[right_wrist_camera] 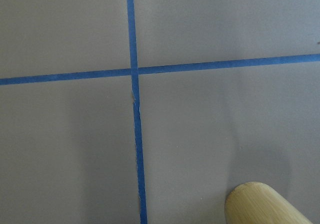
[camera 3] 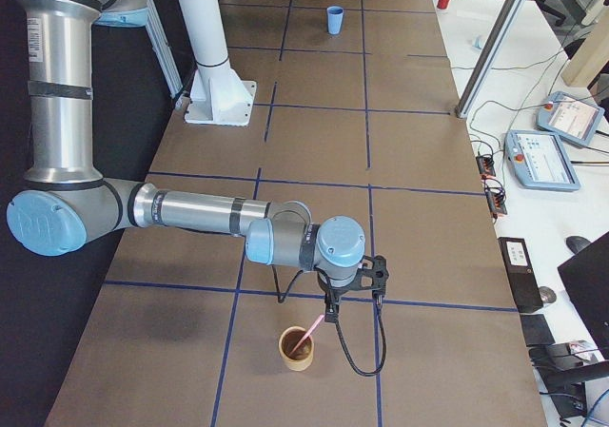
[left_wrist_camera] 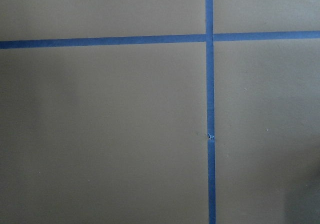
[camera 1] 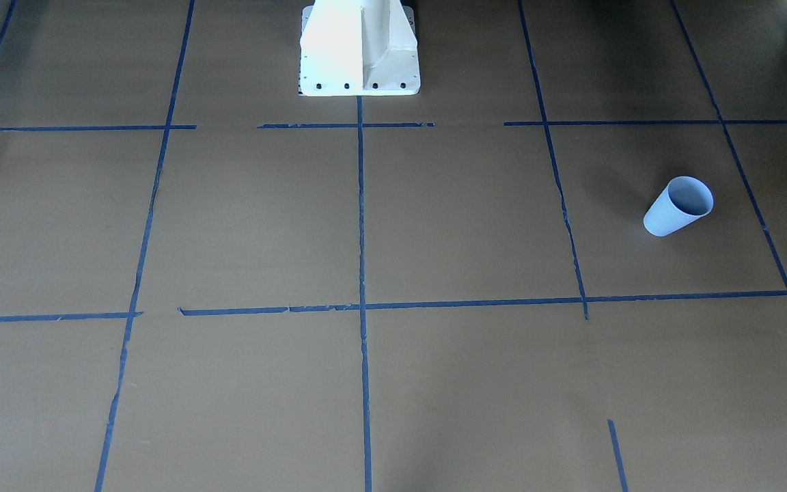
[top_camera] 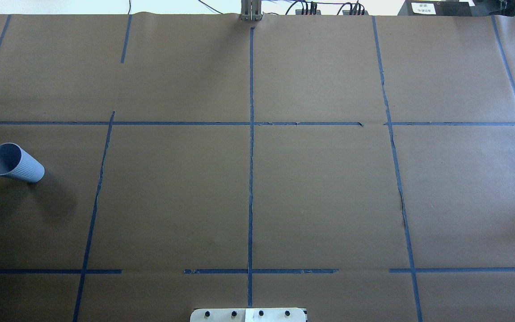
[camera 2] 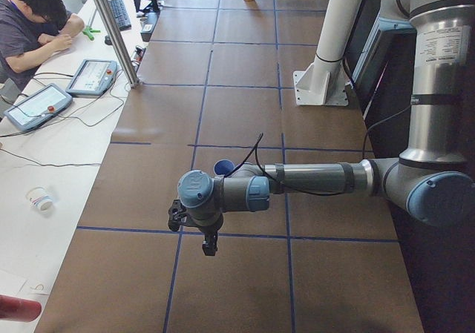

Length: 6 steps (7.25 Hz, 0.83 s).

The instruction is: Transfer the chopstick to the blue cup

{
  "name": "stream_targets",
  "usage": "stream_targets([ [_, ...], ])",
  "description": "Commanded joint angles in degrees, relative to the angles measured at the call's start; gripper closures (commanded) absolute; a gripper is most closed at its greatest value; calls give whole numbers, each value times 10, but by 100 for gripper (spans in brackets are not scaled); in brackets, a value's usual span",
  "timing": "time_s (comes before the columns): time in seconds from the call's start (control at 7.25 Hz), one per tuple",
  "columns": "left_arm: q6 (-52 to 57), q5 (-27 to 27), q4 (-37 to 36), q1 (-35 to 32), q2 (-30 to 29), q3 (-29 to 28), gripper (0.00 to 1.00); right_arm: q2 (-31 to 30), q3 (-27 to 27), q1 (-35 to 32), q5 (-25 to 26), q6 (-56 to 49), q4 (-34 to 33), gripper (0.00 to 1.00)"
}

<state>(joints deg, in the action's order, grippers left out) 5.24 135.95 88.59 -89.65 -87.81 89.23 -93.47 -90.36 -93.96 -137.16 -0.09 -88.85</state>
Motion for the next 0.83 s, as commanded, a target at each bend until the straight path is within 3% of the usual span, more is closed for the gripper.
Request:
stream_targets([
  [0.0, -1, 0, 0, 0, -1, 0, 0, 0, 0, 0, 0, 0, 1, 0],
  [0.69, -1, 5, 1, 0, 4, 0, 0, -1, 1, 1, 1, 0, 6, 0],
])
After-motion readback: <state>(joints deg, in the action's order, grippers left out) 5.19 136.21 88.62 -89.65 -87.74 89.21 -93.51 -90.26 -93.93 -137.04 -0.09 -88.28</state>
